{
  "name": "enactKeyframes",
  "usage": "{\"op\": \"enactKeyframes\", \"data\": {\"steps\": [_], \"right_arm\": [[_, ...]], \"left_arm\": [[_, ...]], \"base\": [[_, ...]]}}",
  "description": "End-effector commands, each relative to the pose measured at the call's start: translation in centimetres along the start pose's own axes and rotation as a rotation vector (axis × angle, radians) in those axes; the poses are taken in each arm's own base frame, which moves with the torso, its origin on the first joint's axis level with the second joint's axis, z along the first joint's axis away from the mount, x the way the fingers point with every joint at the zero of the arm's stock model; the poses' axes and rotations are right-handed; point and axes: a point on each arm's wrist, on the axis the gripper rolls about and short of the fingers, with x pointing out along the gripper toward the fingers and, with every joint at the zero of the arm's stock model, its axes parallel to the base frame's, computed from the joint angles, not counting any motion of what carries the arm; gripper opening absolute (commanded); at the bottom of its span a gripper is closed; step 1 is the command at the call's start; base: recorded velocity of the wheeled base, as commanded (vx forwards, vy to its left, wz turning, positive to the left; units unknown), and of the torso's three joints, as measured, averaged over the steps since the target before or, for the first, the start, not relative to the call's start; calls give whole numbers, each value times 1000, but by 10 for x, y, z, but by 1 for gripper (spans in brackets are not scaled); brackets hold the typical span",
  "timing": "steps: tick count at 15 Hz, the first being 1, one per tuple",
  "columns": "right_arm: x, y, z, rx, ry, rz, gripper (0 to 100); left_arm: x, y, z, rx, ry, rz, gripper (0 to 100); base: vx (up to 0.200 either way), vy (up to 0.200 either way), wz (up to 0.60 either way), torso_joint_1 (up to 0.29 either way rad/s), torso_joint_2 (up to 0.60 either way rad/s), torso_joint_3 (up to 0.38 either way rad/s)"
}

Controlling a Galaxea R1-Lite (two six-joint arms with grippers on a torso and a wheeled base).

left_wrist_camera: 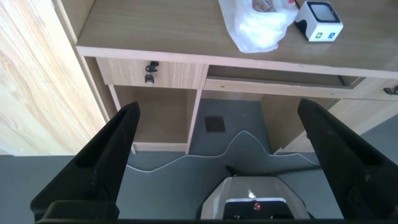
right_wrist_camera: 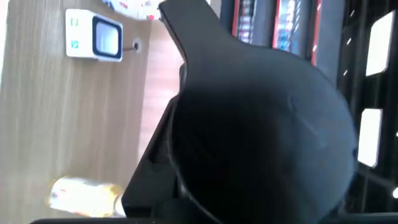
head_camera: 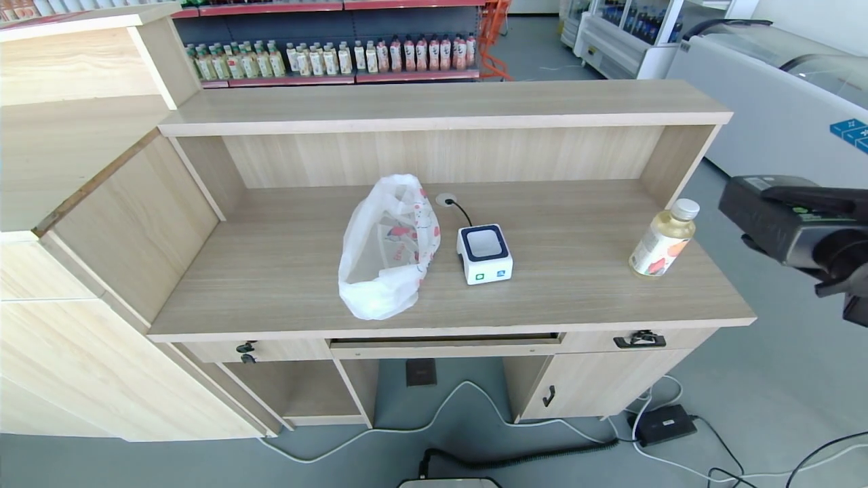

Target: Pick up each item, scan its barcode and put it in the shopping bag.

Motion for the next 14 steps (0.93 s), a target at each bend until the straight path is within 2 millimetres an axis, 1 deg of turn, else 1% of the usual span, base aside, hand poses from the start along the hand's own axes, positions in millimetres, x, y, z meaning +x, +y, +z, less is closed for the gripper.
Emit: {"op": "enactKeyframes", "data": {"steps": [1,3,4,5,6,7,8,9,10,11,12,14], "right_arm": [[-48,12,-25,344,356,-2,0],[-62,16,-30,473,428,-29,0],[-64,15,-29,542,418,-46,0],[-64,17,-30,616,395,-53,0],[-63,20,-34,654,382,-46,0],[-63,24,-41,677,384,-36,0],[-62,26,-43,684,384,-33,0],[-60,31,-48,726,387,-25,0],[-59,31,-51,765,386,-29,0],[-56,30,-54,802,377,-35,0],[-53,26,-59,813,365,-45,0],[-41,19,-77,858,363,-61,0]], "left_arm": [[0,0,0,0,-1,1,100],[0,0,0,0,-1,1,100],[0,0,0,0,-1,1,100],[0,0,0,0,0,-1,100],[0,0,0,0,-1,1,100],[0,0,0,0,-1,1,100],[0,0,0,0,0,-1,100],[0,0,0,0,-1,1,100],[0,0,0,0,-1,1,100],[0,0,0,0,-1,1,100],[0,0,0,0,-1,1,100],[0,0,0,0,0,-1,100]], "base": [[0,0,0,0,0,0],[0,0,0,0,0,0],[0,0,0,0,0,0],[0,0,0,0,0,0],[0,0,0,0,0,0],[0,0,0,0,0,0],[0,0,0,0,0,0],[0,0,0,0,0,0],[0,0,0,0,0,0],[0,0,600,7,2,2],[0,0,600,2,2,7],[0,0,600,0,5,2]]}}
